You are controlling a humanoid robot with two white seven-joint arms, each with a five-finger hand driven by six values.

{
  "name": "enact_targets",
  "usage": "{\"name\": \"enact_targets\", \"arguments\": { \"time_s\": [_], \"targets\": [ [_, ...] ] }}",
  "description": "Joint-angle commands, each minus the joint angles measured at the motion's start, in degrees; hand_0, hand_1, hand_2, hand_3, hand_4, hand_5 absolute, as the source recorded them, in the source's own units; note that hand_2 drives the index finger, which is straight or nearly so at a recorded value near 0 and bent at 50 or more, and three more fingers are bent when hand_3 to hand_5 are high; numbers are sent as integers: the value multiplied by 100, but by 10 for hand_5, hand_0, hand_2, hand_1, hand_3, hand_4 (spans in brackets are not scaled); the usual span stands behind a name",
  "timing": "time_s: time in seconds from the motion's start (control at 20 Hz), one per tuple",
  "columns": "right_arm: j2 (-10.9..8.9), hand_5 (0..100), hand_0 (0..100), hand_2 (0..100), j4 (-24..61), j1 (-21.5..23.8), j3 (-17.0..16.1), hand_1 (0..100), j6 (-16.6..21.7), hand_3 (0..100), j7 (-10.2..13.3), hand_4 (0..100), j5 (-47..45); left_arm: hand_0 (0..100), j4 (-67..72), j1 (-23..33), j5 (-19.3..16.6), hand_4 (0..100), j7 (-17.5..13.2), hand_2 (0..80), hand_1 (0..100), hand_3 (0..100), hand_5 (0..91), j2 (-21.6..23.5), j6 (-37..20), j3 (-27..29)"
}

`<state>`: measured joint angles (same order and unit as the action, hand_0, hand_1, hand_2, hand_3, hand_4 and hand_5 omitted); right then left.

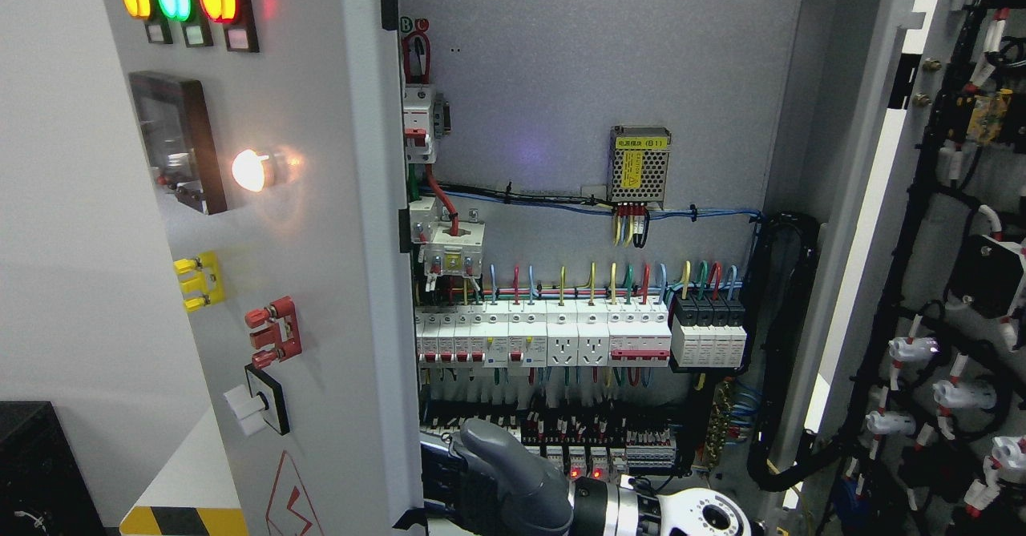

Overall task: Open door with both hands
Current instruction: 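Pull the indicator-light door open with the right hand, swinging it away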

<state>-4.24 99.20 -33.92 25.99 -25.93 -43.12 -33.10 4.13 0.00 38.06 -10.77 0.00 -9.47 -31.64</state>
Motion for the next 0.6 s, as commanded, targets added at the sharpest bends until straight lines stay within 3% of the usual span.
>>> {"name": "enact_targets", "arguments": {
  "time_s": [0.0, 0.55],
  "targets": [
    [3, 0, 0, 0, 232, 149, 327, 0, 9, 0, 5, 0, 14, 0, 0, -88, 0, 0, 4, 0, 0, 0, 0, -27, 24, 0],
    [3, 0, 0, 0, 346, 184, 327, 0, 26, 0, 23, 0, 66, 0, 0, -88, 0, 0, 4, 0, 0, 0, 0, -27, 24, 0]
  ]
}}
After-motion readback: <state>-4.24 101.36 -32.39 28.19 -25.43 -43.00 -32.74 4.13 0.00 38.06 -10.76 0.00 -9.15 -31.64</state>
